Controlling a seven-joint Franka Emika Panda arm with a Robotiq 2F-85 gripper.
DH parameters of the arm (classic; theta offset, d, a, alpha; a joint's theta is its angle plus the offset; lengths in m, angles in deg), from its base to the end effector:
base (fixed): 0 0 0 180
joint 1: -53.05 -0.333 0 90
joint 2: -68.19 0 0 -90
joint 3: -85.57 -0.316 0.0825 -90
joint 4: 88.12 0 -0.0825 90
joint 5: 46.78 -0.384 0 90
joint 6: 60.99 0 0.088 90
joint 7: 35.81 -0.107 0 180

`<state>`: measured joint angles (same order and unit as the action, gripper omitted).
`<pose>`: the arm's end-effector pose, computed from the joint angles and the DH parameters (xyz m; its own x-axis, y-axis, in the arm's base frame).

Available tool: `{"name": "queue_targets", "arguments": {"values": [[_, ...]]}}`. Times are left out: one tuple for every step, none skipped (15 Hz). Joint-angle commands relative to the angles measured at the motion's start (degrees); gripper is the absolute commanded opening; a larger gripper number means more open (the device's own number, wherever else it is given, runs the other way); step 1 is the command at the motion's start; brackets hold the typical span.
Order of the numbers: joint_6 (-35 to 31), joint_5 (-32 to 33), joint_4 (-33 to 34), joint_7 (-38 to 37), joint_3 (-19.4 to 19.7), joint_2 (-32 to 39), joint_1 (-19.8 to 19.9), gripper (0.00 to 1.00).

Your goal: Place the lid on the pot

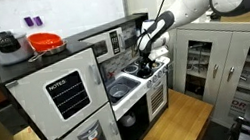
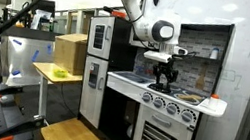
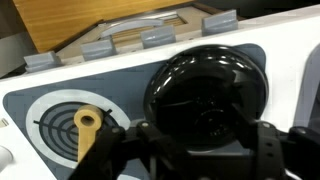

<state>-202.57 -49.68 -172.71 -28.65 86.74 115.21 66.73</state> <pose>0.7107 -0.1856 0.2047 0.9715 -0.1602 0.1746 -0.1625 -0.9867 -0.0012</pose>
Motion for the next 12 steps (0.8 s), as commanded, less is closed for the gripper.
{"name": "queue_targets", "arguments": {"values": [[4.42,-1.61,3.76,0.16,-0.39,1.65,0.54,0.46],[4.67,-1.62,4.02,0.13,-0.34,1.76,0.39,0.38],[4.90,-1.55,4.44,0.00,-0.24,1.90,0.22,0.31],[4.91,-1.45,4.62,-0.13,-0.16,1.95,0.07,0.25],[4.89,-1.44,4.86,-0.12,-0.20,2.03,0.02,0.19],[4.86,-1.38,5.06,-0.08,-0.22,2.12,-0.04,0.11],[4.96,-1.35,5.29,-0.01,-0.25,2.28,-0.05,0.08],[5.30,-1.35,5.50,0.31,-0.40,2.31,0.02,0.08],[5.99,-1.29,5.04,0.93,-0.54,1.48,0.21,0.08],[6.72,-1.17,4.18,1.81,-0.70,0.28,0.45,0.08],[7.28,-1.22,3.57,2.64,-0.89,-0.68,0.71,0.08],[8.30,-1.30,2.81,4.22,-1.33,-1.98,1.12,0.08]]}}
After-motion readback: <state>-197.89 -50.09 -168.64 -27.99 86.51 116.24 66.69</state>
